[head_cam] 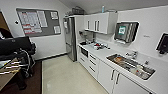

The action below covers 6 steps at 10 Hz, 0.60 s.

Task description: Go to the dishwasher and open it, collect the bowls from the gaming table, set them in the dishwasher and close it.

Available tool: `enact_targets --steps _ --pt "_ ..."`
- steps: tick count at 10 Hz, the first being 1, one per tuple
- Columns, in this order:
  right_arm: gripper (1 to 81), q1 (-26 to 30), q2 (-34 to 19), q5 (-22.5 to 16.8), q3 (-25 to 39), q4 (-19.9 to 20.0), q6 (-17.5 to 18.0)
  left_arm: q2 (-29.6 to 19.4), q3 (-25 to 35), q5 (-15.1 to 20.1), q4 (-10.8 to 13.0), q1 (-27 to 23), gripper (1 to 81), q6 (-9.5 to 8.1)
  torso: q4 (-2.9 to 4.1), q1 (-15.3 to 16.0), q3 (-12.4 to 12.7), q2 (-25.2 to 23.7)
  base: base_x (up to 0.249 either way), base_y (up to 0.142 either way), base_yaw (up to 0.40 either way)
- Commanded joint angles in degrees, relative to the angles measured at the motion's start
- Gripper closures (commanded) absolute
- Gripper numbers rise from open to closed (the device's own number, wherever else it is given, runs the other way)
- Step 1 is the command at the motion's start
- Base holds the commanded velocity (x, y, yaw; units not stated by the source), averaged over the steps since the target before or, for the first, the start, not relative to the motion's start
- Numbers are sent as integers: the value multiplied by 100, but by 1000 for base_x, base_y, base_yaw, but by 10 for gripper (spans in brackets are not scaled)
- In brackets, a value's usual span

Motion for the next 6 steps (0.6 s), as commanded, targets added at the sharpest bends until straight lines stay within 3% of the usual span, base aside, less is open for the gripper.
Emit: enact_targets --steps 1,6 --pt "10 260 -481 -303 623 22 46 -104 -15 221 -39 -241 10 7 0 2 0 0 0 0 373" --pt "10 269 -481 -268 658 13 37 -350 372 90 -39 -180 10 -19 0 2 0 0 0 0 373"
